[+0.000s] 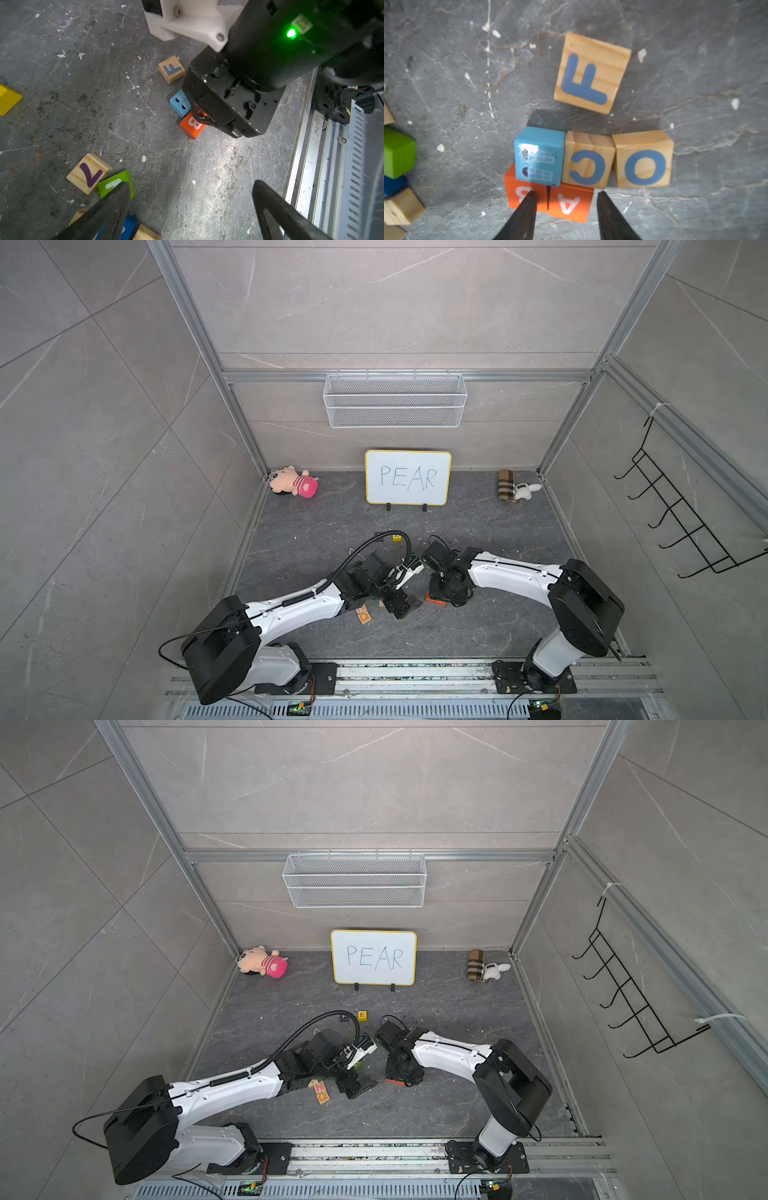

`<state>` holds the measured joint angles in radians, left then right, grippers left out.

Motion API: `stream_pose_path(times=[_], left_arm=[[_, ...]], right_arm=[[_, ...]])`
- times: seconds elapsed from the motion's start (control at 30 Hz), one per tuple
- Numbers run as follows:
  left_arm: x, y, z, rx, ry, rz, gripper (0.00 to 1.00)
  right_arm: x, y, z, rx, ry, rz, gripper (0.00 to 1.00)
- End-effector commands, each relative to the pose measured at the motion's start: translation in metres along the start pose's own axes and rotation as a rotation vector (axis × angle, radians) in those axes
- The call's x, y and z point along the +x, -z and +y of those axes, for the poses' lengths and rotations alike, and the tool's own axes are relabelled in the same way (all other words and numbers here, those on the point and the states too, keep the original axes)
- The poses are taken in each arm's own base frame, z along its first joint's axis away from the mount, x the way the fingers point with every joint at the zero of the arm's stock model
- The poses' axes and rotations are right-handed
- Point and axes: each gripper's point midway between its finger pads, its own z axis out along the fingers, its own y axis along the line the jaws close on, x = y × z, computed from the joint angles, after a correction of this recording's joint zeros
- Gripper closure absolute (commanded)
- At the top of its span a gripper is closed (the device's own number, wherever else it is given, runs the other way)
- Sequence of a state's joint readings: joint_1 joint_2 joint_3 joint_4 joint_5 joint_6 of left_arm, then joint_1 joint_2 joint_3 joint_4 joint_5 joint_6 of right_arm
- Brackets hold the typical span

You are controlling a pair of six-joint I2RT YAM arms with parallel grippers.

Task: Spell the uppercase word “pear” with letter blocks
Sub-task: Pick up the letter block from the center of the board.

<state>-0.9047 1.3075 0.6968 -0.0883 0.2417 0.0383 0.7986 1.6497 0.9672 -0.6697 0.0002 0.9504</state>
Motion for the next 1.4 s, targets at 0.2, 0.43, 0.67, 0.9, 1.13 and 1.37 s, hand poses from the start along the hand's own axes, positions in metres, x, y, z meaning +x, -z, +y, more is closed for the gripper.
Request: stream_pose_path(times=[0.2,0.43,0.67,0.9,1.13,1.37], left_arm=[[-0.01,0.001,-0.004,0.016,-0.04,-0.011,0.05],[-0.014,-0.002,-0.003,0.017,-0.055,-0.011,0.05],[-0.017,-0.002,-0.004,0.022,-0.064,-0.015,0.05],[-0.023,0.001,-0.002,0.006,-0.074,-0.034,0.04],[-0.025,0.002,-0.001,-0.001,-0.079,-0.038,0.04],[-0.039,0.009,-0.001,-0.012,-0.086,-0.086,0.04]], right_arm=[[0.013,0.003,-0.033,0.124,-0.007,0.017,0.51],[0.012,0.002,-0.039,0.137,-0.015,0.012,0.5],[0.008,-0.006,-0.015,0.073,0.051,0.047,0.55],[0.003,-0.013,-0.018,0.102,0.087,0.028,0.57],[0.002,-0.009,-0.017,0.099,0.115,0.022,0.68],[-0.012,0.026,0.002,0.021,0.184,-0.043,0.72]])
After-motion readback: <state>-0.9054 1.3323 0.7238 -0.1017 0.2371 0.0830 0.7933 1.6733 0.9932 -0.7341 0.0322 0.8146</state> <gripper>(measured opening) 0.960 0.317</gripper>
